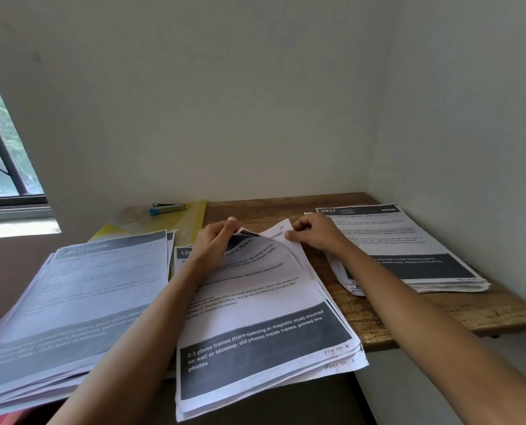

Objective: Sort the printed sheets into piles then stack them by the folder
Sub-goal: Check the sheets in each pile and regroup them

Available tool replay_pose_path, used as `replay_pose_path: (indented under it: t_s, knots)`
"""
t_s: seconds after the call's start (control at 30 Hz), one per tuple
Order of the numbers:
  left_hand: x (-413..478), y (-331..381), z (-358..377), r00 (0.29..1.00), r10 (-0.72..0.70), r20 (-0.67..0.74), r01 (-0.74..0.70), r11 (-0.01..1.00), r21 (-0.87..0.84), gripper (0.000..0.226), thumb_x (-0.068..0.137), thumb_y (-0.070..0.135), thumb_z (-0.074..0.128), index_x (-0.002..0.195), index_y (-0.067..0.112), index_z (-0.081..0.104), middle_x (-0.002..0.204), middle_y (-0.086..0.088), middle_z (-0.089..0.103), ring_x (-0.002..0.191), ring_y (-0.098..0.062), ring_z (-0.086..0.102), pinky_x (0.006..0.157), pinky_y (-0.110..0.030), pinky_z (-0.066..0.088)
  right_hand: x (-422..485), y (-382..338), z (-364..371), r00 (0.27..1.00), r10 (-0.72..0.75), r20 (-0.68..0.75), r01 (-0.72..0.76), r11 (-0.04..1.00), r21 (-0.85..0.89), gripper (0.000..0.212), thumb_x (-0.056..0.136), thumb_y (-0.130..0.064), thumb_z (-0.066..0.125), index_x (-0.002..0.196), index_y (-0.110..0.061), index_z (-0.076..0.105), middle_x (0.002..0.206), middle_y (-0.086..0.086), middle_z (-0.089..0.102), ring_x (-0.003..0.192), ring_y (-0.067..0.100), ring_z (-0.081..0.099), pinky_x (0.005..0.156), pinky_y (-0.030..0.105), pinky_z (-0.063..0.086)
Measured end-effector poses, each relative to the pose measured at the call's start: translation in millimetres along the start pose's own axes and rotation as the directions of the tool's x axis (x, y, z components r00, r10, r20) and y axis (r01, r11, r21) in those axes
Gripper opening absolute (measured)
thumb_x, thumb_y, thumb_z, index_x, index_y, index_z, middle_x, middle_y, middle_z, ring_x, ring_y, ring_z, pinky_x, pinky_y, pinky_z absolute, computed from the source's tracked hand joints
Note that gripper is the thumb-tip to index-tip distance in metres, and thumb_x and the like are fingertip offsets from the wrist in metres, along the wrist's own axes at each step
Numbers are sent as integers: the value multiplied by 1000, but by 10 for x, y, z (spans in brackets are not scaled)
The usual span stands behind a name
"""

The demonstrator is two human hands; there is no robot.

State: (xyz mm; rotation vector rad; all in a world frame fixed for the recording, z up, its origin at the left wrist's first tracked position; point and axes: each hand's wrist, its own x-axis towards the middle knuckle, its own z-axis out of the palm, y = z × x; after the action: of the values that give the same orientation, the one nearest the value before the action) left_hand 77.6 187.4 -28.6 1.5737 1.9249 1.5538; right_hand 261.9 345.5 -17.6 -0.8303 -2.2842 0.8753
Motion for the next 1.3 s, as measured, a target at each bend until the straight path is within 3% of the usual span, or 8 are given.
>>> replay_pose_path:
  t_s: [0.13,0.37,0.47,0.57,0.73,1.0,1.13,1.3]
  knots:
    - [-26,121,11,998,-30,-47,29,999,-28,58,88,64,28,58,23,55,55,7,51,46,1,46,47,-10,31,-14,-34,-37,998,28,53,-27,1000,-7,19,80,-26,74,85,-7,71,82,0,69,74,12,64,65,28,50]
    - [-57,222,-49,999,18,-44,-15,998,63,97,47,103,7,61,19,52,57,5,51,50,0,48,48,-7,34,14,-112,-129,977,53,-209,19,944,330,19,89,-20,64,89,-2,65,82,5,67,70,16,62,65,29,49]
    - [-55,233,-74,1000,8,-16,-6,998,68,99,47,103,5,66,20,55,61,5,54,53,-2,49,50,-7,37,52,-160,-234,965,130,-229,-53,947,316,21,93,-28,58,95,-7,60,87,4,63,77,18,60,66,28,46]
    - [-70,249,-90,1000,-10,22,8,996,88,90,65,94,8,80,21,58,71,4,58,62,-1,54,52,-6,38,24,-234,-363,965,248,83,-262,923,284,32,87,-35,66,106,-11,57,98,4,65,91,21,63,79,36,52]
    - [-51,187,-92,999,-49,7,47,985,165,50,99,49,16,87,19,54,75,4,54,70,-9,51,57,-14,35,-75,-246,-428,933,262,246,-291,953,90,36,79,-9,73,112,-2,60,113,8,65,100,26,63,88,38,51]
    - [-81,224,-98,998,-63,-20,66,957,281,63,97,51,9,117,12,53,90,2,51,87,-14,50,69,-24,30,-80,-307,-762,948,86,-305,-49,991,128,34,77,-7,74,110,-4,67,105,11,69,90,25,66,78,29,55]
    - [-160,341,-122,996,-76,-46,87,939,334,52,100,46,10,104,15,52,88,0,47,90,-20,47,71,-26,24,-160,-501,-1062,828,-7,-560,96,987,129,21,78,-11,70,98,-6,68,89,6,67,77,15,60,51,7,42]
    - [-202,294,-160,986,-150,-67,161,961,223,118,66,88,-4,138,11,49,130,-16,58,122,-31,51,101,-36,36,-287,-689,-1394,645,-61,-762,235,964,122,6,78,-14,63,81,-13,58,78,1,60,58,4,48,48,10,34]
